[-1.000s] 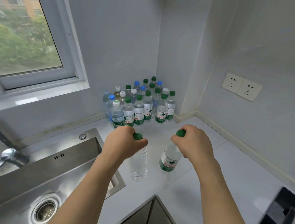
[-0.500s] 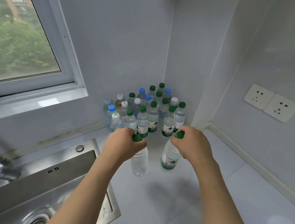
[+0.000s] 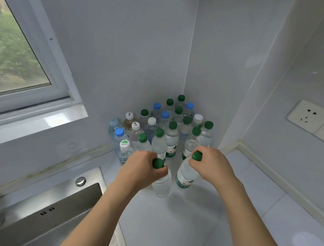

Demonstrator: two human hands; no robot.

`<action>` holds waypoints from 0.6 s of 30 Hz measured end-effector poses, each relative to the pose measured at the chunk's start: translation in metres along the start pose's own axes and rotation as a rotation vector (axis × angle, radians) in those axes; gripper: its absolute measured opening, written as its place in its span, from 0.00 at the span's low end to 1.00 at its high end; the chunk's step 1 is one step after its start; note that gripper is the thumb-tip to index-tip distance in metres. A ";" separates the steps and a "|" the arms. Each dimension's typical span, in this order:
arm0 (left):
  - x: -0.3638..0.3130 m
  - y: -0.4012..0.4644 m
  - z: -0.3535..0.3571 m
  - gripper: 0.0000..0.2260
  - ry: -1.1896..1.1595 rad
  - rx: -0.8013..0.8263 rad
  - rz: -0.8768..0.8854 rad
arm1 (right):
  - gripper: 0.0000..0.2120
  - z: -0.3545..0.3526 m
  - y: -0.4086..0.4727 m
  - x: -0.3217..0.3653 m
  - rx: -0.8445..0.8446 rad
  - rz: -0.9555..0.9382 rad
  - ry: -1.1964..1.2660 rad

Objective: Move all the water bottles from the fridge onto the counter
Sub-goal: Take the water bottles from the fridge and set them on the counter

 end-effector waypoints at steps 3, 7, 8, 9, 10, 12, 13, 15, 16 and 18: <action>0.000 0.020 0.012 0.18 0.028 0.004 0.061 | 0.04 0.013 0.022 0.003 0.024 -0.055 -0.037; 0.002 0.038 0.028 0.18 0.074 0.040 0.107 | 0.03 0.030 0.049 0.006 0.079 -0.116 -0.070; 0.003 0.044 0.034 0.17 0.082 0.053 0.115 | 0.05 0.035 0.057 0.007 0.094 -0.133 -0.079; 0.003 0.048 0.039 0.17 0.093 0.062 0.129 | 0.05 0.039 0.064 0.007 0.106 -0.150 -0.086; 0.004 0.054 0.044 0.17 0.104 0.070 0.147 | 0.05 0.045 0.071 0.007 0.117 -0.165 -0.090; 0.002 0.062 0.051 0.16 0.118 0.081 0.181 | 0.04 0.050 0.082 0.009 0.126 -0.186 -0.092; 0.002 0.066 0.054 0.17 0.118 0.090 0.189 | 0.04 0.053 0.088 0.009 0.134 -0.197 -0.088; 0.002 0.074 0.062 0.17 0.115 0.111 0.197 | 0.04 0.062 0.096 0.013 0.160 -0.230 -0.081; 0.001 0.077 0.064 0.17 0.116 0.117 0.200 | 0.05 0.065 0.098 0.015 0.169 -0.250 -0.081; 0.000 0.083 0.072 0.17 0.122 0.136 0.204 | 0.06 0.072 0.102 0.018 0.185 -0.281 -0.090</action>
Point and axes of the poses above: each hand's wrist, its own y-axis towards the middle knuckle, its own z-axis out of the palm, x = y × z, the point moved 9 cm from there along y, towards the middle knuckle, and after that the axes turned 15 degrees about -x, right-handed, at the moved point
